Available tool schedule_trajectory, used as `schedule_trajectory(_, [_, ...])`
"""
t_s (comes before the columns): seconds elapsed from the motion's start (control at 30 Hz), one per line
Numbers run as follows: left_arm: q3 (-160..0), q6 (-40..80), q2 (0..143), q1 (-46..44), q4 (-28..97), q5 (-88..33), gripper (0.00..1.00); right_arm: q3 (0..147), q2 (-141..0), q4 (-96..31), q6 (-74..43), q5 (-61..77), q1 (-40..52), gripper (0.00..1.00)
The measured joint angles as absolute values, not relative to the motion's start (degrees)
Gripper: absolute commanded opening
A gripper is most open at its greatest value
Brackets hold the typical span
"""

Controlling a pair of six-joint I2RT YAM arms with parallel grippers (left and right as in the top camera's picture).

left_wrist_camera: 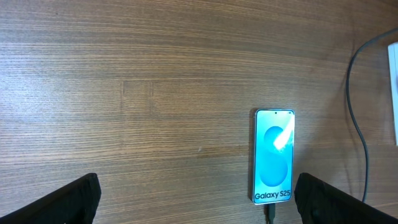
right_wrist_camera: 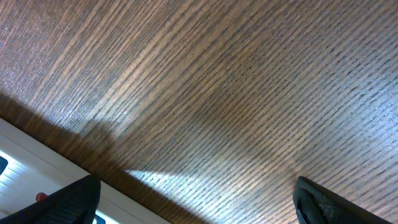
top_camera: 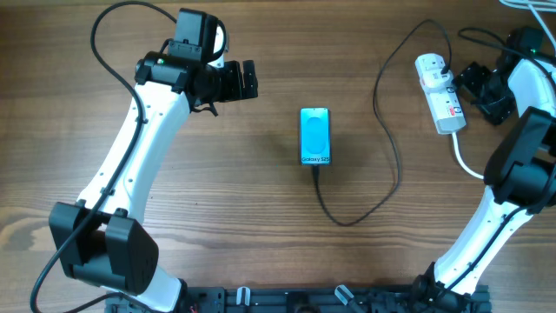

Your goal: Plug charger to phone and switch on socket

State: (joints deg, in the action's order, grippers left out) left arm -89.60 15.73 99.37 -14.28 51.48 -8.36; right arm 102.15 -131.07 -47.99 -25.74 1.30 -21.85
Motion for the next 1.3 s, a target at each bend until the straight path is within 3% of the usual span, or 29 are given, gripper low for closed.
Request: schedule_trajectory(1.3, [-89.6, 15.7, 99.4, -14.3, 51.5, -8.3, 1.00, 104.0, -130.5, -53.1, -25.9, 4.5, -21.6, 1.00])
